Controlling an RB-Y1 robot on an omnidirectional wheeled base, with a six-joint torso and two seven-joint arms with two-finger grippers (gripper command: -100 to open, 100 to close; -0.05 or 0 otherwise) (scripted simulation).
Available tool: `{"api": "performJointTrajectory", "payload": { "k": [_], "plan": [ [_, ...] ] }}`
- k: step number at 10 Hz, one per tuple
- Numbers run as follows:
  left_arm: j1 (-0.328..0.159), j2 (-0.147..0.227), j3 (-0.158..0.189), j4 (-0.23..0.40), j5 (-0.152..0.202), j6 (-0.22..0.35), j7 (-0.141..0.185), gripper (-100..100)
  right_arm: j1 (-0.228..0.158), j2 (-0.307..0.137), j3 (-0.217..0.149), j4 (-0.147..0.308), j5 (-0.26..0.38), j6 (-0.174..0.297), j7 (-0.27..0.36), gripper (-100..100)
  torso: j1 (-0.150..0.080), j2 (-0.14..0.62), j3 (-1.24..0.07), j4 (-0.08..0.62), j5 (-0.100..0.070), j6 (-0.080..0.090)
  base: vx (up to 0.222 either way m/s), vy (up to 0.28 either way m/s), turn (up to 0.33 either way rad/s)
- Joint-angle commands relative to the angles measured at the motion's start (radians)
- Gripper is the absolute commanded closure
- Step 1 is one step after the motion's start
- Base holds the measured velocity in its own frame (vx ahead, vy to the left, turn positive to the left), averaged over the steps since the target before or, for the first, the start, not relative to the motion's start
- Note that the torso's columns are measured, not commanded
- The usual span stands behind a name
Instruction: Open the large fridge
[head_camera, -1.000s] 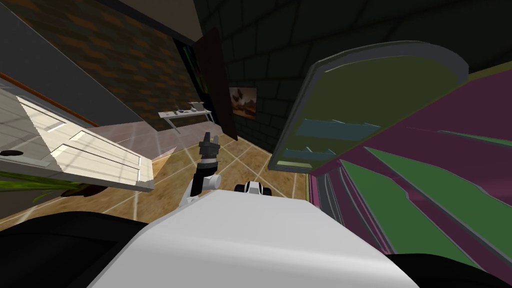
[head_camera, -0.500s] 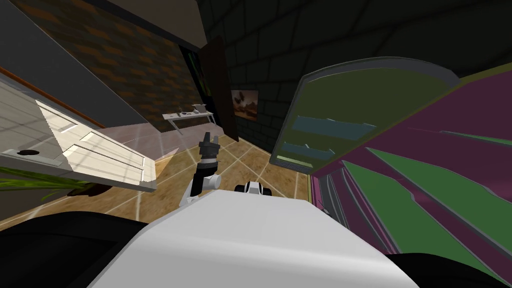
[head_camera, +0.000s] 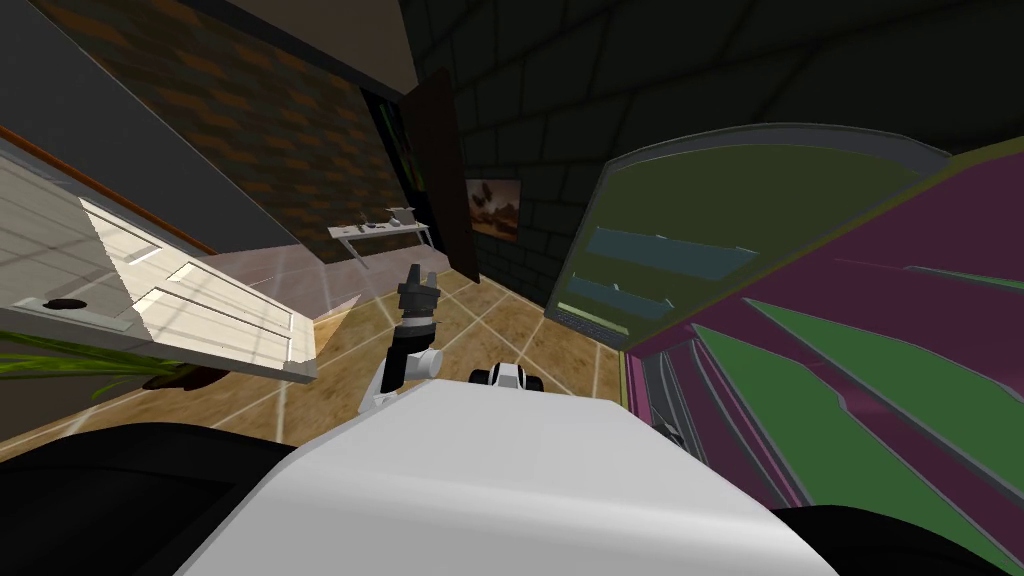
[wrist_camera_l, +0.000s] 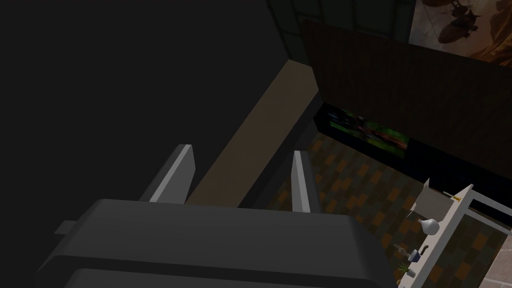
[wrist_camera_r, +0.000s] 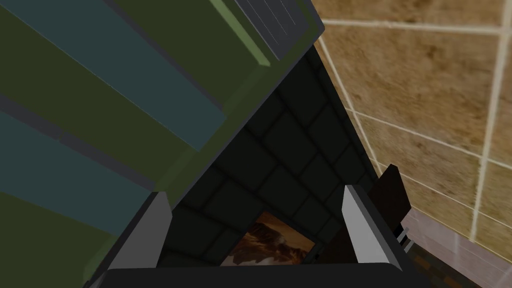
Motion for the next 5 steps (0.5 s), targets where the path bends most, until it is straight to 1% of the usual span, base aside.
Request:
{"api": "performJointTrajectory", "payload": {
  "k": [1, 5],
  "plan": [
    [0.0, 0.0, 0.0, 0.0, 0.0, 0.0, 0.0, 0, 0.0, 0.0, 0.0, 0.0, 0.0, 0.0, 0.0, 0, -0.001, 0.0, 0.0, 0.0, 0.0, 0.0, 0.0, 0.0, 0.0],
    [0.0, 0.0, 0.0, 0.0, 0.0, 0.0, 0.0, 0, 0.0, 0.0, 0.0, 0.0, 0.0, 0.0, 0.0, 0, 0.002, -0.001, -0.001, 0.0, 0.001, 0.0, 0.0, 0.0, 0.0]
  ]
}}
